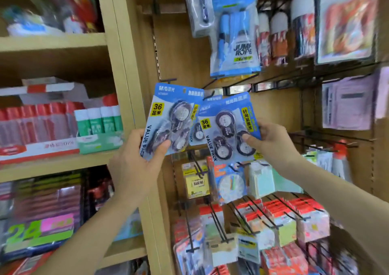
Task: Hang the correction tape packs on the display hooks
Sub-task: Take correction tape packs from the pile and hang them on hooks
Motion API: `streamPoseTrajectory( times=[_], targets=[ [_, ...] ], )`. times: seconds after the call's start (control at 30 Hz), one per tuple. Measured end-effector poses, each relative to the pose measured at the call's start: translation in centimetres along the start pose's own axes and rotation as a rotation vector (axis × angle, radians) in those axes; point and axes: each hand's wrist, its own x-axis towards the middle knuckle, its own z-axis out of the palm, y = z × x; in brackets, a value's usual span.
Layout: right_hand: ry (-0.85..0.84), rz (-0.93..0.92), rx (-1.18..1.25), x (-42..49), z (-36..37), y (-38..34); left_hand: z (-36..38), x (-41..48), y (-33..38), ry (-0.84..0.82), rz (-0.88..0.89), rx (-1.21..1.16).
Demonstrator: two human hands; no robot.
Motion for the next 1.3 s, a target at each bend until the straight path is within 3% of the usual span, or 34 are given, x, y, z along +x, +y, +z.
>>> streamPoseTrajectory(
  times=[0.4,0.7,1.0,1.1,1.2,1.3],
  targets=[
    [0.056,-0.003,0.118,5.3,1.8,1.0,4.2,3.6,-2.7,0.255,0.449,0.136],
    [-0.024,0.083,0.321,4.6,2.6,1.6,4.5,3.4,-3.2,0.276,0.424,0.067],
    [0.020,0.128,0.281,5.4,3.7,2.1,4.5,3.5,-3.1,0.273,0.349,0.011],
    [0.026,0.138,0.148,6.3,4.3,2.5,4.3,3.4,-3.0,0.244,0.306,-0.004],
    [0.115,0.112,-0.167,6.5,4.7,3.7,4.1,3.4,-2.9,0.218,0.297,-0.005],
    [0.271,-0.154,-0.480,5.1,5.2,4.1,4.1,3.3,-2.8,0.214,0.273,-0.019]
  ],
)
